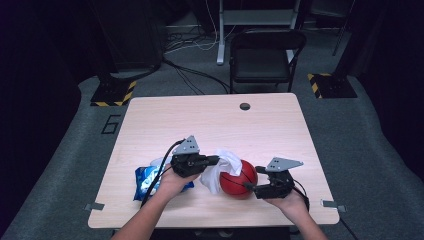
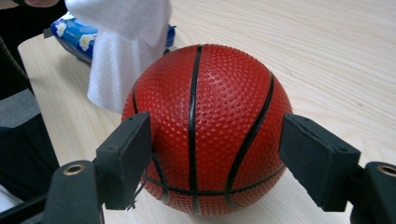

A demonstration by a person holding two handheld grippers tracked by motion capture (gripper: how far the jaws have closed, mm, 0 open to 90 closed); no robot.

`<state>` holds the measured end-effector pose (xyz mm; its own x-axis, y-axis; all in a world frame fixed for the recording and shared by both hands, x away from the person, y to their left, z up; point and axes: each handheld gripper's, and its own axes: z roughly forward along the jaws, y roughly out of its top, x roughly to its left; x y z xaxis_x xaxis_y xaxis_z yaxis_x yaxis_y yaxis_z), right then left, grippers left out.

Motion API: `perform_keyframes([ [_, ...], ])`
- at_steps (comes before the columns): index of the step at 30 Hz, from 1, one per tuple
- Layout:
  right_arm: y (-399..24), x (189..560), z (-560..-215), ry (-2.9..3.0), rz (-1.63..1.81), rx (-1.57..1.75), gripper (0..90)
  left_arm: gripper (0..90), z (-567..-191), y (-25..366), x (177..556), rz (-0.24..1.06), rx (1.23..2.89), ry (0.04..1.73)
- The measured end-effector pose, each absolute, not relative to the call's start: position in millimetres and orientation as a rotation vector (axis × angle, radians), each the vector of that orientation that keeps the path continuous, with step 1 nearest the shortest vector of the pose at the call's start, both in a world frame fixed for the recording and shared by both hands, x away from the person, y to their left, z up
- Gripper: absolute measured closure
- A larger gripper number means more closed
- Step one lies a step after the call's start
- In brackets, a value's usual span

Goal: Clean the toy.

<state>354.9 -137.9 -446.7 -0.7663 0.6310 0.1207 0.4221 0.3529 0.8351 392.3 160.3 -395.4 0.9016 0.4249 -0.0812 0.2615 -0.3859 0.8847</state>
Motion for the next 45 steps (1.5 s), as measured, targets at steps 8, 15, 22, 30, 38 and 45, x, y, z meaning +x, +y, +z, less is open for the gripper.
perform_keyframes([
  [8, -116.3, 358.5, -443.5, 2.387, 1.371, 0.895, 23.2, 88.8, -404.3, 148.2, 390.7, 0.185, 2.03, 0.489],
  [15, -104.8, 359.5, -442.1, 2.373, 1.358, 0.851, 22.2, 88.5, -413.6, 140.5, 389.9, 0.192, 2.071, 0.486],
  [22, -111.2, 355.1, -439.4, 2.373, 1.358, 0.845, 22.7, 88.5, -421.5, 141.7, 391.1, 0.209, 2.086, 0.502],
  [30, -106.8, 360.5, -444.6, 2.4, 1.354, 0.834, 22.1, 88.6, -421.3, 141.6, 391.9, 0.232, 2.091, 0.498],
  [38, -99.1, 363.8, -441.5, 2.398, 1.316, 0.813, 19.3, 88.7, -418.8, 136.6, 394.0, 0.215, 2.092, 0.502],
  [45, -107.8, 368.8, -443.8, 2.406, 1.354, 0.868, 19.7, 88.7, -414.9, 127.8, 388.7, 0.195, 2.1, 0.466],
])
